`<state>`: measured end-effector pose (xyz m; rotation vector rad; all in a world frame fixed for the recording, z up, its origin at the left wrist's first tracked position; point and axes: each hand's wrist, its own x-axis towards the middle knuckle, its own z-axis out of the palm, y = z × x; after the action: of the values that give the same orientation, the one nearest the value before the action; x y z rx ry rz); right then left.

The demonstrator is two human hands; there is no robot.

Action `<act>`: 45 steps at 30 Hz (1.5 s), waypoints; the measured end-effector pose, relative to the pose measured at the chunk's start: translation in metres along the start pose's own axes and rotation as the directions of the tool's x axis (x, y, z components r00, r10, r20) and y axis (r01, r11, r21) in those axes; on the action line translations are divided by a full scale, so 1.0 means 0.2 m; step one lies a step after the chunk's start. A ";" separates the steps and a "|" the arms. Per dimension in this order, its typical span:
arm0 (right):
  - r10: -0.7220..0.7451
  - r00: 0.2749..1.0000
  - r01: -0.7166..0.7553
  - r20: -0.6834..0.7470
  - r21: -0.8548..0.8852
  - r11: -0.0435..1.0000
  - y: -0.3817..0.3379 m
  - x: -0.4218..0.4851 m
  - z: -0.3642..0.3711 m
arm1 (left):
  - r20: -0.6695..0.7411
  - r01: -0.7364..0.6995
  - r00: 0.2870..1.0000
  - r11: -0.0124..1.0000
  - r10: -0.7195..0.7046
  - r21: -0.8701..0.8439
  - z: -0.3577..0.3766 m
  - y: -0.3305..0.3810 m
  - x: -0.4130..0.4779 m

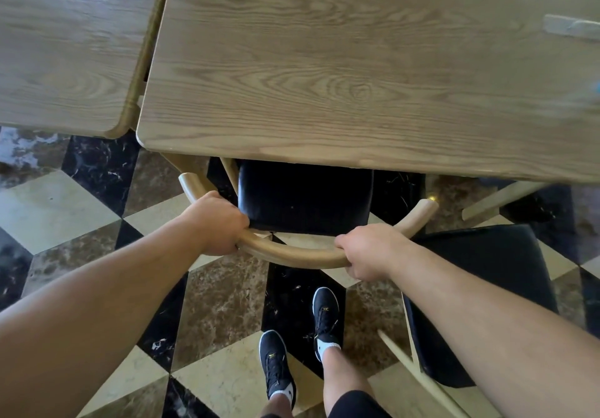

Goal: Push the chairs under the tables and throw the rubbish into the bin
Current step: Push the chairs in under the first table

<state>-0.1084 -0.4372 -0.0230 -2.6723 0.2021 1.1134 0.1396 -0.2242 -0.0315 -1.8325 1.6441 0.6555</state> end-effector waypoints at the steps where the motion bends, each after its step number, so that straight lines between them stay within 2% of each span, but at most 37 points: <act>1: 0.005 1.000 -0.005 0.001 -0.002 1.000 0.00 0.00 0.00 | 0.005 0.006 1.000 1.000 -0.006 -0.007 -0.01 0.00 0.00; 6: 0.020 0.998 -0.021 -0.063 -0.029 0.999 -0.02 -0.04 -0.01 | 0.051 0.103 0.994 0.993 -0.100 -0.055 -0.09 0.06 -0.05; 9: 0.022 0.971 -0.021 -0.237 0.005 1.000 -0.01 -0.21 0.02 | 0.047 0.110 0.994 0.940 -0.100 -0.323 -0.20 0.18 -0.10; 11: 0.095 0.933 -0.059 -0.346 0.113 0.992 0.00 -0.37 0.03 | -0.064 0.069 0.992 0.889 -0.110 -0.452 -0.31 0.32 -0.14; 13: 0.214 0.894 -0.133 -0.395 0.222 0.966 0.01 -0.55 0.05 | -0.197 0.041 0.967 0.864 -0.160 -0.502 -0.40 0.47 -0.17; 15: 0.326 0.856 -0.206 -0.402 0.314 0.927 0.01 -0.75 0.10 | -0.279 -0.004 0.944 0.841 -0.175 -0.541 -0.48 0.64 -0.19; 18: 0.477 0.788 -0.314 -0.390 0.413 0.855 0.01 -1.07 0.24 | -0.344 -0.097 0.931 0.826 -0.123 -0.556 -0.59 0.90 -0.21; 23: 0.638 0.706 -0.502 -0.306 0.419 0.757 0.10 -1.55 0.53 | -0.411 -0.214 0.911 0.822 -0.027 -0.528 -0.75 1.27 -0.21; 28: 0.753 0.581 -0.587 -0.309 0.482 0.650 0.21 -1.95 0.82 | -0.337 -0.247 0.941 0.763 0.041 -0.597 -0.88 1.64 -0.23; 30: 0.772 0.558 -0.594 -0.304 0.504 0.627 0.28 -2.08 0.92 | -0.329 -0.264 0.942 0.764 0.071 -0.589 -0.93 1.82 -0.24; 34: 0.762 0.555 -0.572 -0.334 0.511 0.641 0.52 -2.29 1.12 | -0.375 -0.298 0.923 0.772 0.084 -0.562 -1.08 2.17 -0.19; 37: 0.723 0.582 -0.513 -0.371 0.522 0.681 0.78 -2.39 1.27 | -0.390 -0.287 0.919 0.784 0.063 -0.550 -1.20 2.44 -0.09; 40: 0.659 0.670 -0.448 -0.342 0.521 0.726 1.07 -2.45 1.44 | -0.329 -0.209 0.944 0.781 0.004 -0.589 -1.27 2.71 0.02; 45: 0.520 0.838 -0.367 -0.163 0.537 0.759 1.37 -2.49 1.71 | -0.079 0.010 0.994 0.756 -0.081 -0.654 -1.18 3.07 0.13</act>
<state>-0.7503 -0.5904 0.0535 -2.3503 1.0875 0.6136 -0.4715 -0.4503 0.0566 -2.4161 1.5310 1.2582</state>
